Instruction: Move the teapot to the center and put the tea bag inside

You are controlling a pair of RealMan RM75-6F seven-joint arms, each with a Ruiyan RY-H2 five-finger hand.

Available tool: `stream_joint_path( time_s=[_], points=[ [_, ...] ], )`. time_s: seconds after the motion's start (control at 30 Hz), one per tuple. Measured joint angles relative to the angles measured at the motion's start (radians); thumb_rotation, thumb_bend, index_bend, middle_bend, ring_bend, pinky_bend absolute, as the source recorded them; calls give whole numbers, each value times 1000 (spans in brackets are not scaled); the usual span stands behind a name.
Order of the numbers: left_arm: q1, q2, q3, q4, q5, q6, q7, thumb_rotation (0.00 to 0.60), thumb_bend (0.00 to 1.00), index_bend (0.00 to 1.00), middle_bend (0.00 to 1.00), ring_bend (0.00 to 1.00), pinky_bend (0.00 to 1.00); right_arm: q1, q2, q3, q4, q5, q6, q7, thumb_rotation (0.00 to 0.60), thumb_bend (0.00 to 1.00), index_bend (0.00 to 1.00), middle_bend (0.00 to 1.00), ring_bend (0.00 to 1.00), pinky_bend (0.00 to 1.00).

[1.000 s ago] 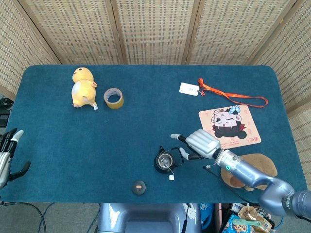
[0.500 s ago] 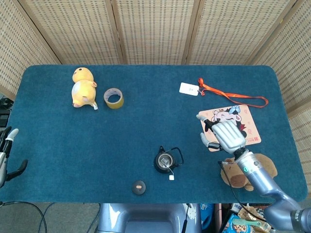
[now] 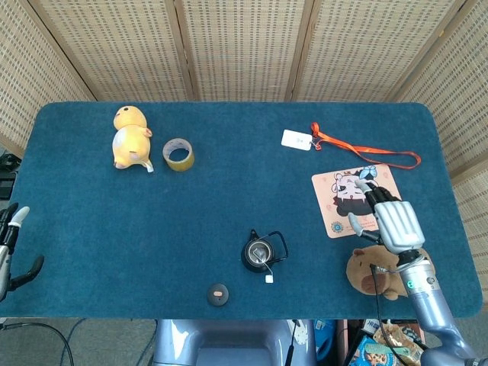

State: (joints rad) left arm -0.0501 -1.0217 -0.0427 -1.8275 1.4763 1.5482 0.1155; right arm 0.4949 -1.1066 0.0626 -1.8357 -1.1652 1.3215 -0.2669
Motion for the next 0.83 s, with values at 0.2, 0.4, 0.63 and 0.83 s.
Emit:
stream_joint_path(
  time_s=[0.2, 0.4, 0.63, 0.83],
  points=[
    [10, -1, 20, -4, 27, 1, -3, 600, 353, 27, 0, 0, 0, -67, -11, -8, -8, -28, 63, -8, 0, 579, 69, 246, 228, 485],
    [17, 3, 36, -6, 61, 5, -14, 600, 353, 27, 0, 0, 0, -115, -20, -12, -17, -66, 106, -5, 0, 578, 69, 247, 228, 480],
    [16, 10, 43, -6, 78, -3, -28, 600, 353, 27, 0, 0, 0, -151, -38, -6, -12, -115, 129, 7, 0, 575, 69, 251, 228, 477],
    [12, 15, 49, -7, 93, -14, -21, 600, 353, 27, 0, 0, 0, -165, -49, -2, 0, -139, 132, -1, 0, 574, 69, 251, 228, 464]
  ],
)
